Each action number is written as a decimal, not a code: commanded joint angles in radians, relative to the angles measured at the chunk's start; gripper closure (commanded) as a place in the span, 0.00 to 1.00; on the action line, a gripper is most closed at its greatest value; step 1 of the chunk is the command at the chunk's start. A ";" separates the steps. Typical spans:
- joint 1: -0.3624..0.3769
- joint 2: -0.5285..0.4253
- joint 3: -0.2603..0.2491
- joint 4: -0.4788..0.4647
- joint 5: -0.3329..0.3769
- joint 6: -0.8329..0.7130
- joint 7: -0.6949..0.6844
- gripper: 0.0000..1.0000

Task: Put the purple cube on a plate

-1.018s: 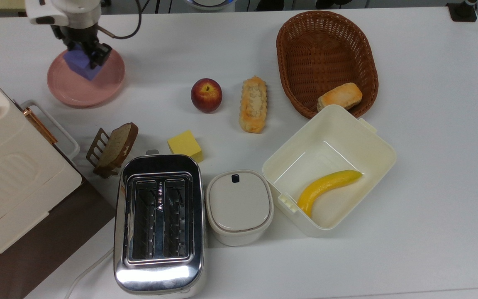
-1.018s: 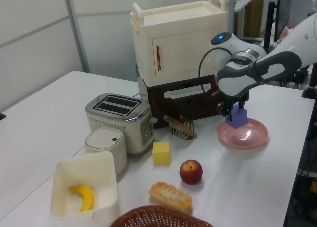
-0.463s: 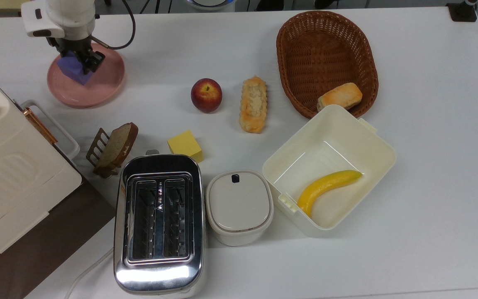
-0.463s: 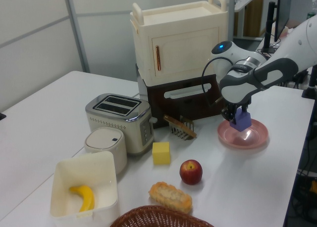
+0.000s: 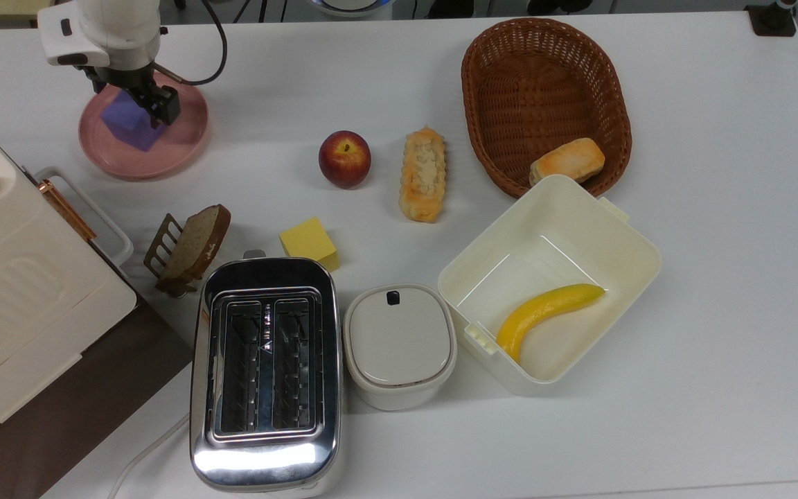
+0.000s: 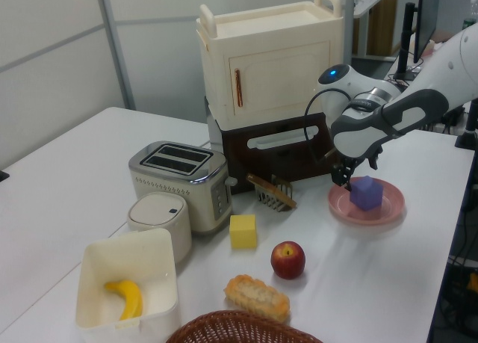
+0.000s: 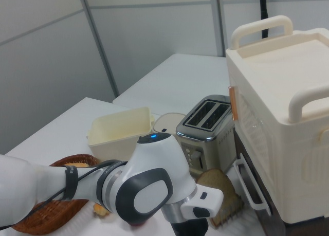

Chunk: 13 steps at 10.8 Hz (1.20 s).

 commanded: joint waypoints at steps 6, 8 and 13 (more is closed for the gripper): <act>0.135 -0.071 0.013 0.198 0.072 -0.286 -0.009 0.00; 0.140 -0.074 0.078 0.376 0.235 -0.476 -0.013 0.00; 0.240 -0.100 0.105 0.461 0.386 -0.640 -0.142 0.00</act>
